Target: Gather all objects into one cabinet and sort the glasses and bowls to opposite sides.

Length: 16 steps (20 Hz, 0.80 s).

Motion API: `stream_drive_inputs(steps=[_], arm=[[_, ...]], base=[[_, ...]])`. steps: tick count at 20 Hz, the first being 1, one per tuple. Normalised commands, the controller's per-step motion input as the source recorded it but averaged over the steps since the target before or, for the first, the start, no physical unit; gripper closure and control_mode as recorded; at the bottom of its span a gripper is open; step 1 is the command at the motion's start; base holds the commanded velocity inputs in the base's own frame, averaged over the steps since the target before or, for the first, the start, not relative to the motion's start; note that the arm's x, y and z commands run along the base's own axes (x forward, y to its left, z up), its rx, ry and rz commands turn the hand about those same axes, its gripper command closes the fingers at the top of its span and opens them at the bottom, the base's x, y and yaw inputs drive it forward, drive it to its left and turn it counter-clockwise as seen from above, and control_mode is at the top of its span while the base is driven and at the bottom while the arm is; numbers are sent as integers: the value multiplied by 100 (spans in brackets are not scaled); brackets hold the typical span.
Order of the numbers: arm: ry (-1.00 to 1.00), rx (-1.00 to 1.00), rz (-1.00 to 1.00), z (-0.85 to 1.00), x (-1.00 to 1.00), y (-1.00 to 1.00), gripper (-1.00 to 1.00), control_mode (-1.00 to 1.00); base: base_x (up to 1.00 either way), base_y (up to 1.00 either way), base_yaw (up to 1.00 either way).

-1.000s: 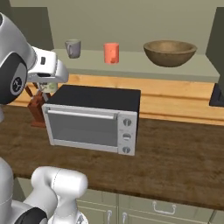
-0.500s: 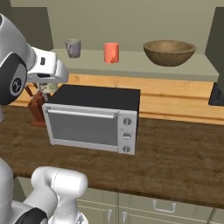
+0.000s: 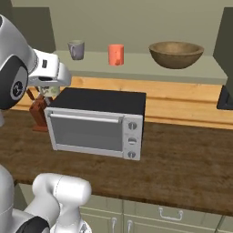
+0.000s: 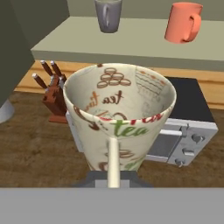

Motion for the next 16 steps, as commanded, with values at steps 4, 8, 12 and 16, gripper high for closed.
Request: stream_drive_inputs(steps=[4,8,12,16], arm=[[0,-1,-13,-13,-1,0,100,-100],[0,0,-23,-53,-6,6,100,-100],[0,0,-17,-19,14,8,100,-100],[0,0,-10,5,77,26,100,-100]], base=[[0,0,0],[0,0,0],[0,0,0],[0,0,0]])
